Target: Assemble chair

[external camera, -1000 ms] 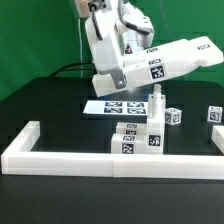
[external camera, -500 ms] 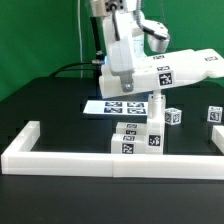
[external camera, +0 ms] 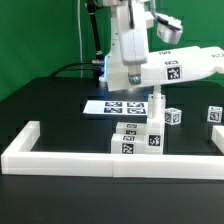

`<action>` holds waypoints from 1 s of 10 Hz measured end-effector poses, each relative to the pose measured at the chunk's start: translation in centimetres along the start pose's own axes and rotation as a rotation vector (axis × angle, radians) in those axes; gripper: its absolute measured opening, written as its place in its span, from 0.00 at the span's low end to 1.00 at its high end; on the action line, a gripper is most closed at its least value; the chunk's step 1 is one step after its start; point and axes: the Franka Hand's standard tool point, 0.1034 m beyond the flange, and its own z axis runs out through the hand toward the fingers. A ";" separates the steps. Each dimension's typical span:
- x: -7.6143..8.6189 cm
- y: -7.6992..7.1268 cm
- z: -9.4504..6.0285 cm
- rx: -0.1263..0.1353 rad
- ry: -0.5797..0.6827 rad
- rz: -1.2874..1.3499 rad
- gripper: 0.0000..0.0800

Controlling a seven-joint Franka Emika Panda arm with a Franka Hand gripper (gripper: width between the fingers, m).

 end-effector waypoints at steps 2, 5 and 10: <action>-0.1 0.0 0.1 -0.001 0.001 -0.002 0.36; -0.7 0.1 0.9 -0.012 0.018 -0.004 0.36; -2.1 0.0 0.9 -0.014 0.078 -0.030 0.36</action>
Offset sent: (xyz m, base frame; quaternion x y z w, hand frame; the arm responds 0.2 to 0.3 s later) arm 0.0000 0.0000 0.0000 0.0000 0.0650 0.0000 0.9979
